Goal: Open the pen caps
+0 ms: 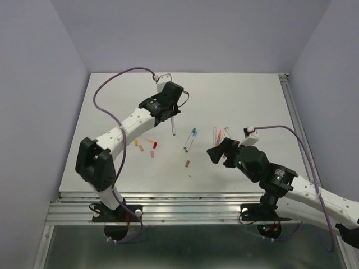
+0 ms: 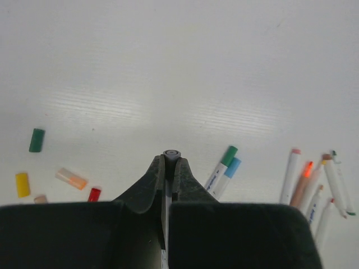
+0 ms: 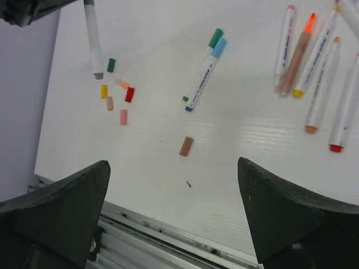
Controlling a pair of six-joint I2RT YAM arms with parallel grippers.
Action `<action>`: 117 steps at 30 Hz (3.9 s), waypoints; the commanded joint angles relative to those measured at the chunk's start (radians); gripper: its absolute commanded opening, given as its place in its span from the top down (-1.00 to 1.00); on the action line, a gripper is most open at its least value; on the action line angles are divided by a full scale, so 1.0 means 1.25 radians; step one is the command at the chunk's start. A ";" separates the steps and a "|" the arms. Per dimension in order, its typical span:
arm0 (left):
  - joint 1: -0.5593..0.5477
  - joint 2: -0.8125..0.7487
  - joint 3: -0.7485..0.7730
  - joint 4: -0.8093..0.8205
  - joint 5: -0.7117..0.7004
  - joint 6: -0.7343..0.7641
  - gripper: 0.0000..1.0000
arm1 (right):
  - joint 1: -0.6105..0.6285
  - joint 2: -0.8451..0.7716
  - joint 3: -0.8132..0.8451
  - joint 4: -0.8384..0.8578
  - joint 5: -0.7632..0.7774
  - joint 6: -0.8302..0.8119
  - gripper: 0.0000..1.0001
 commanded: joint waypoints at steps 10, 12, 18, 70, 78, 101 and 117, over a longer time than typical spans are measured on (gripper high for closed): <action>-0.183 -0.362 -0.335 0.146 -0.017 -0.298 1.00 | 0.002 0.163 -0.003 0.358 -0.336 -0.104 -1.00; -0.196 -0.393 -0.356 0.151 -0.023 -0.327 1.00 | 0.001 0.204 0.007 0.377 -0.352 -0.098 -1.00; -0.222 -0.455 -0.427 0.178 -0.014 -0.372 1.00 | 0.001 0.272 0.023 0.399 -0.361 -0.089 -1.00; -0.157 0.387 0.301 0.110 0.265 0.171 -0.45 | 0.000 0.005 0.056 -0.243 0.180 0.175 -1.00; -0.157 0.455 0.358 0.077 0.244 0.187 -0.33 | -0.001 0.032 0.056 -0.235 0.180 0.163 -1.00; -0.203 0.454 0.187 0.051 0.142 0.125 0.56 | -0.001 0.034 0.038 -0.208 0.177 0.155 -1.00; -0.203 0.124 0.050 0.086 -0.001 -0.070 1.00 | -0.001 -0.059 -0.013 -0.040 -0.015 0.008 -1.00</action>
